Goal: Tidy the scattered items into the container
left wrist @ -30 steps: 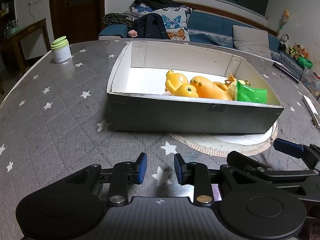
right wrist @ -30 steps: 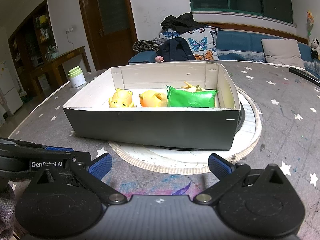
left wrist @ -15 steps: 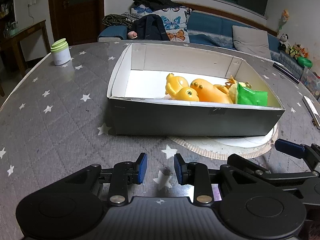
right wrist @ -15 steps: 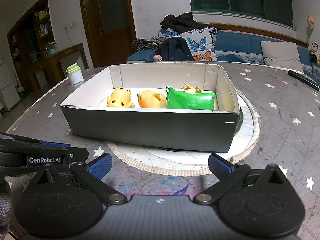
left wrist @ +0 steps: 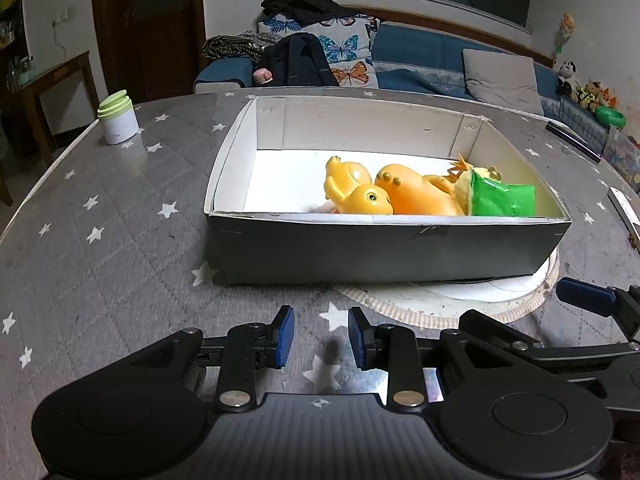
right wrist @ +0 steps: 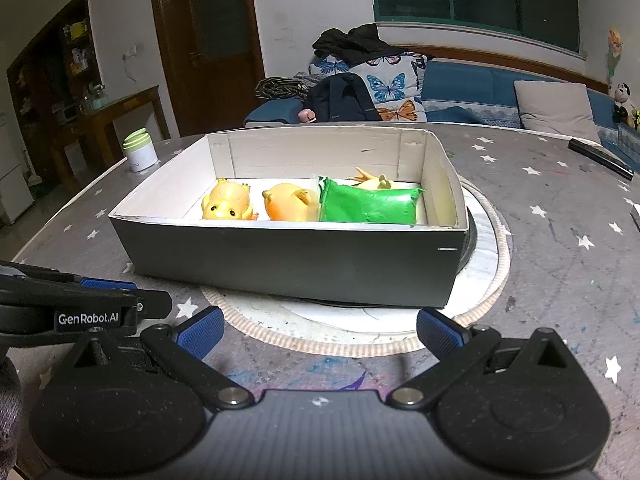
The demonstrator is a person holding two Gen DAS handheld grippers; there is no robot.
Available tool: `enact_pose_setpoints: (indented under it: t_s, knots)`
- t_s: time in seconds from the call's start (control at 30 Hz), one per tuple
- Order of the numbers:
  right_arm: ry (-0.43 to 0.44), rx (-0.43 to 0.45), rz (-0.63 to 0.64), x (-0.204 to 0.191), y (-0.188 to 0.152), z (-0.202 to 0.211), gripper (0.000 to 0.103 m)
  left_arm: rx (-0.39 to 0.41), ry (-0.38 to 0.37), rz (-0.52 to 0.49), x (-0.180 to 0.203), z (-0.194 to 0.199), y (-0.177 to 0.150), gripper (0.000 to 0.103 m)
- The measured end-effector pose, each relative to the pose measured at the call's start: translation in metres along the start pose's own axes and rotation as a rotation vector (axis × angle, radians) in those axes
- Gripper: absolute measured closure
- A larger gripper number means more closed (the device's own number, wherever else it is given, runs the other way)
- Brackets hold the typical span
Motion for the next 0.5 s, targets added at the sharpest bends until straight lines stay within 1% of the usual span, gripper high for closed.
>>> enact_pose_setpoints:
  t_s: [0.5]
  knots:
    - [-0.008,-0.014,-0.004,0.0015,0.0046,-0.0099,0.000,0.005,0.024,-0.036,0.0006,-0.0070,0.0084,0.072]
Point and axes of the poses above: each gripper's, at about its wrist camera, not at the fingertips, and z roughly against the way its jaws point, x to its right, y to its top, the point moved 5 cm from there along -z, roughly the way its jaws point, and after that the axes turned 13 degrees about -y, right-handed, at the moved point
